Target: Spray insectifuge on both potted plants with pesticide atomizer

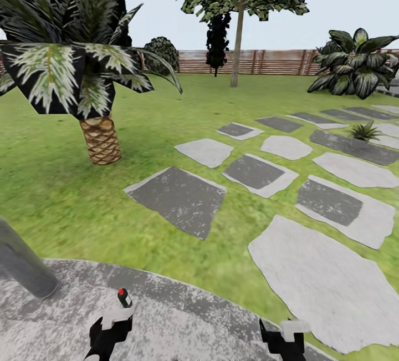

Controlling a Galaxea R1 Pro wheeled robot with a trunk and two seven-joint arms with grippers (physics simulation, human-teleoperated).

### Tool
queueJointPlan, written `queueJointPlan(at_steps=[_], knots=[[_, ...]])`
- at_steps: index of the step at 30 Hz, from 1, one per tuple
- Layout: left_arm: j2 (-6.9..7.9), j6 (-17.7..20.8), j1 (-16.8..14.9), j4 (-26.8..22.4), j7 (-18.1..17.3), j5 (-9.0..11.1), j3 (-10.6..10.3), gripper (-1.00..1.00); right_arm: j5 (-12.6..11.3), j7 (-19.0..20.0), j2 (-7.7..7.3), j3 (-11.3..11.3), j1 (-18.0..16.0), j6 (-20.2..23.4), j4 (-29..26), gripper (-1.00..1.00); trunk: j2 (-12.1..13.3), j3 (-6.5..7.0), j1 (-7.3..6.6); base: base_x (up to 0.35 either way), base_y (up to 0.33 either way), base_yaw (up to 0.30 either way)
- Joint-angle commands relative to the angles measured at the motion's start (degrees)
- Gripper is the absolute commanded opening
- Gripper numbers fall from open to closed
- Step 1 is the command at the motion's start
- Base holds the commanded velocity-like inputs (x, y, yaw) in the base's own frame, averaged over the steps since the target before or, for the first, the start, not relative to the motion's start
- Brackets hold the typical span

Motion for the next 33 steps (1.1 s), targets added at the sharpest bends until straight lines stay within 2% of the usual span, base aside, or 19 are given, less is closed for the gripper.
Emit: queueJointPlan(at_steps=[1,5,11,18,25,30,33], knots=[[-0.02,-0.2,-0.1,0.0,0.1,0.0,0.0,1.00,0.1,0.0,0.00,0.0,0.0,-0.2,0.0,1.00,0.0,-0.34,0.01,0.000,0.000,0.104],[-0.09,-0.2,-0.1,-0.4,0.1,-0.2,0.0,1.00,0.0,0.0,0.00,0.0,0.0,-0.2,0.0,1.00,-0.1,-1.32,0.11,0.000,0.000,0.032],[-0.08,-0.2,-3.0,0.0,0.1,-0.4,-0.1,1.00,0.1,0.1,0.00,0.0,0.0,-0.2,0.0,1.00,-0.2,-2.66,0.27,0.000,0.000,0.003],[0.03,-2.5,-3.1,0.3,0.1,0.0,0.1,1.00,0.0,0.1,0.00,-0.1,0.0,-0.2,-0.1,1.00,-0.3,-4.29,0.45,0.000,0.000,0.004],[0.06,-3.0,-3.3,0.1,0.2,0.1,0.2,1.00,0.1,0.0,0.00,-0.1,0.0,-0.2,-0.1,1.00,-0.4,-6.38,0.63,0.000,0.000,0.064],[0.00,-3.0,-3.3,0.2,0.2,0.1,2.7,1.00,0.0,0.0,0.00,-0.1,0.0,-0.2,-0.1,1.00,-0.4,-7.92,0.76,0.000,0.000,0.076],[-0.02,-3.1,-3.3,0.3,0.2,0.0,3.3,1.00,0.1,0.0,0.00,-0.1,0.0,-0.2,-0.1,1.00,-0.5,-8.84,0.83,0.000,0.000,0.078]])
